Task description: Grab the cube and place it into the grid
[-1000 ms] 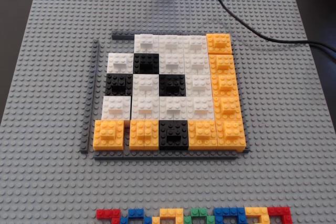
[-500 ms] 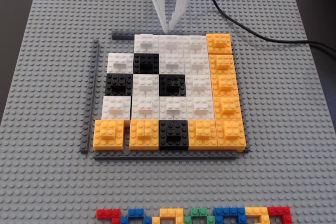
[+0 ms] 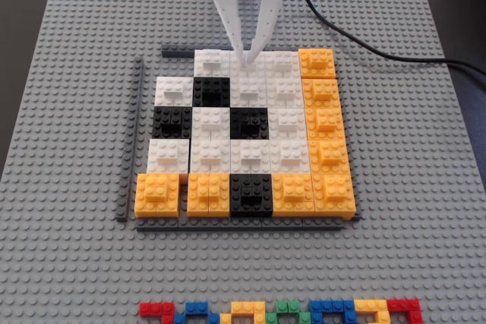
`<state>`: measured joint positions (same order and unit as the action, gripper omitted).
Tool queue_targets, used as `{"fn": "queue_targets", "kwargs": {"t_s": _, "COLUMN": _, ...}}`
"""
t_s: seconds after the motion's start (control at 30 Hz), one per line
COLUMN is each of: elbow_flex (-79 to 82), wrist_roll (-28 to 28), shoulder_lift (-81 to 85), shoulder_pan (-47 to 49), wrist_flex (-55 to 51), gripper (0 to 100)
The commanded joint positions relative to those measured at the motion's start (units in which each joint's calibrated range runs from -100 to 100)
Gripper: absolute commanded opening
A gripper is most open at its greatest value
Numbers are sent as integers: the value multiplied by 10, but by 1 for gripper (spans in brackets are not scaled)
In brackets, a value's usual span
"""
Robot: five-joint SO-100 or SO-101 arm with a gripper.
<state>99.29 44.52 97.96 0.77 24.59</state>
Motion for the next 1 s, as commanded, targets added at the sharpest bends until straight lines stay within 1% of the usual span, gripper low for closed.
{"fn": "queue_targets", "kwargs": {"t_s": 0.0, "elbow_flex": 6, "wrist_roll": -3, "shoulder_lift": 20, "shoulder_pan": 12, "wrist_flex": 3, "gripper": 0}}
{"fn": "queue_targets", "kwargs": {"t_s": 0.97, "elbow_flex": 6, "wrist_roll": -4, "shoulder_lift": 20, "shoulder_pan": 12, "wrist_flex": -15, "gripper": 0}}
